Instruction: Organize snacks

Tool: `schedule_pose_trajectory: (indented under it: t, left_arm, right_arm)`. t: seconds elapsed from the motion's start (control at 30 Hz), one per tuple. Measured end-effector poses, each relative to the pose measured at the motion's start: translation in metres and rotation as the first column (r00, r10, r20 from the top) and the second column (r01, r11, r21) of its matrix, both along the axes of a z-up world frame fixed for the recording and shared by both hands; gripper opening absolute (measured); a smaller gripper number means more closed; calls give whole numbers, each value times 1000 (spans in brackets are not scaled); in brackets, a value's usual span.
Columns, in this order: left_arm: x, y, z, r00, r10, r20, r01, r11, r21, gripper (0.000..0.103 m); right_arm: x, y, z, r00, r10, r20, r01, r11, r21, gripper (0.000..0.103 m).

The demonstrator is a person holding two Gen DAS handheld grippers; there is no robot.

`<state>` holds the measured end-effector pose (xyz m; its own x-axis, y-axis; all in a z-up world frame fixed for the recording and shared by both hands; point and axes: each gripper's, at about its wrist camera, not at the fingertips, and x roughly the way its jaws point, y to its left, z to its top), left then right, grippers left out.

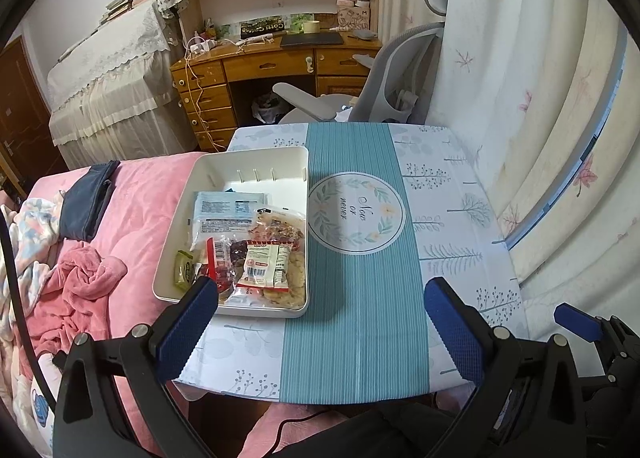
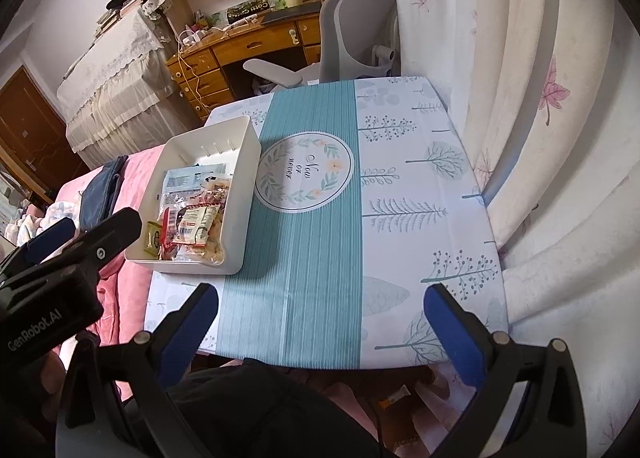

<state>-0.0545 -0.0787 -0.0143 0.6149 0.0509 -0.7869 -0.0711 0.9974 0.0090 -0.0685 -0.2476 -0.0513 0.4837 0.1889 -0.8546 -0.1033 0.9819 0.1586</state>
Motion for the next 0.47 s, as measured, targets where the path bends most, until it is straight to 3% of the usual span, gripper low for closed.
schedule_pose_trajectory:
  t: [0.47]
  left_arm:
    - [2,-1,0,1000,0,-3,0,1000,3,102]
  right_arm:
    - [14,-6,-7,1000,4,-27,-4,1000,6,103]
